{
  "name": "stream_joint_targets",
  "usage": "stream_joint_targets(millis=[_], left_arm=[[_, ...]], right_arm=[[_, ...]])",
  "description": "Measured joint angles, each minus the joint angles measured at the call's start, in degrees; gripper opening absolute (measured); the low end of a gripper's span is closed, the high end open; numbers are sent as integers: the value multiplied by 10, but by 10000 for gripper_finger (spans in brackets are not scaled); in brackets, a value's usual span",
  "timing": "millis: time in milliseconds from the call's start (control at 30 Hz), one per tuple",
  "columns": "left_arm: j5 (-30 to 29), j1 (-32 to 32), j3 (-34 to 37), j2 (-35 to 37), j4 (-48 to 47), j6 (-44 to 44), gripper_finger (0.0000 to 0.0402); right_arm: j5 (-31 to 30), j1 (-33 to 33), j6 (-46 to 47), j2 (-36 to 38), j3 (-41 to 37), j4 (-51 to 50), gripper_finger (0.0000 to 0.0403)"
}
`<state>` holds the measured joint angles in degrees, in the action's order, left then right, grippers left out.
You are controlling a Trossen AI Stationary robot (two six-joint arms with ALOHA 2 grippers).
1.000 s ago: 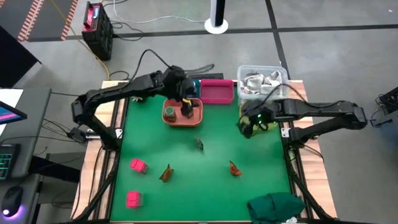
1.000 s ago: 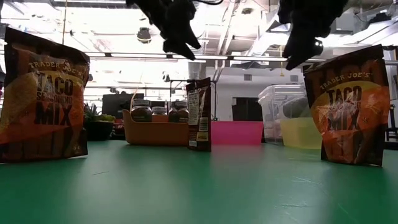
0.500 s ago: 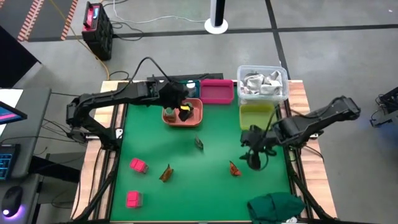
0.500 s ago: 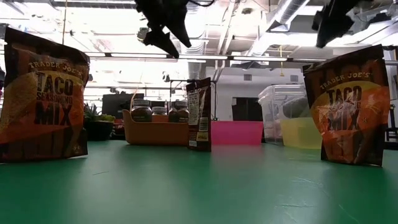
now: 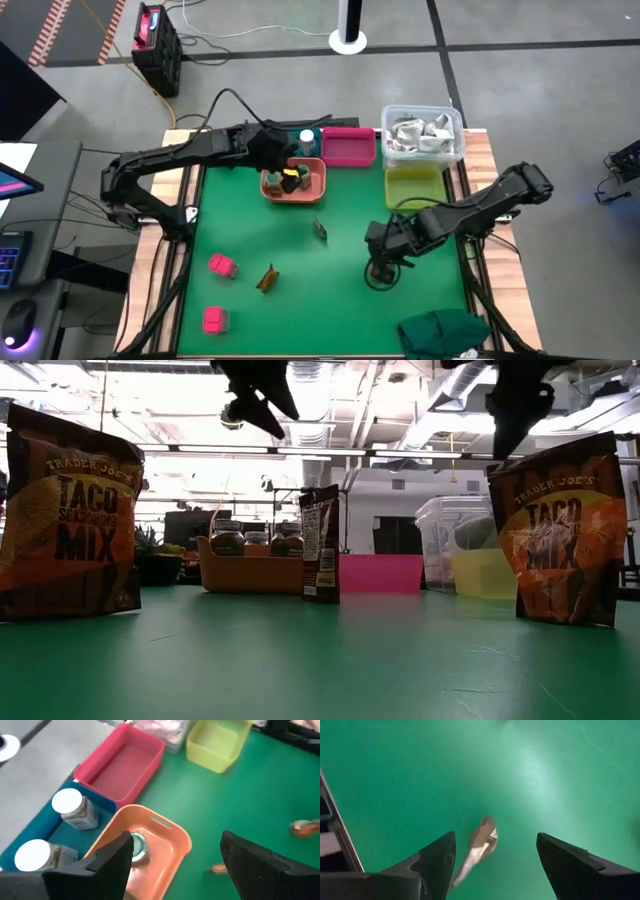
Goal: Sort spices by type
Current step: Put the bottom right orange seasoning pack into the yellow bin
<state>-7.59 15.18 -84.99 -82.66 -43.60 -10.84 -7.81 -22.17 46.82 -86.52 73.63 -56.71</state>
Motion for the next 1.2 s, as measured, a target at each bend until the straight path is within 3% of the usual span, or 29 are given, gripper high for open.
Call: stream_joint_targets(millis=[367, 667, 800, 967, 1133, 1200], left_arm=[[74, -1, 0, 42, 5, 18, 283], [75, -27, 0, 44, 10, 45, 283], [75, -37, 0, 43, 11, 57, 283], [75, -38, 0, 43, 29, 77, 283], [73, -41, 4, 51, 36, 110, 273], [73, -43, 29, 68, 54, 121, 264]], right_arm=[[24, 0, 99, -75, 28, -26, 301], [73, 5, 134, -124, 28, -32, 288], [97, 6, 131, -136, 28, -6, 240], [112, 20, 121, -141, 28, 2, 134], [128, 74, 82, -118, 28, 2, 27], [135, 103, 53, -106, 28, 2, 14]])
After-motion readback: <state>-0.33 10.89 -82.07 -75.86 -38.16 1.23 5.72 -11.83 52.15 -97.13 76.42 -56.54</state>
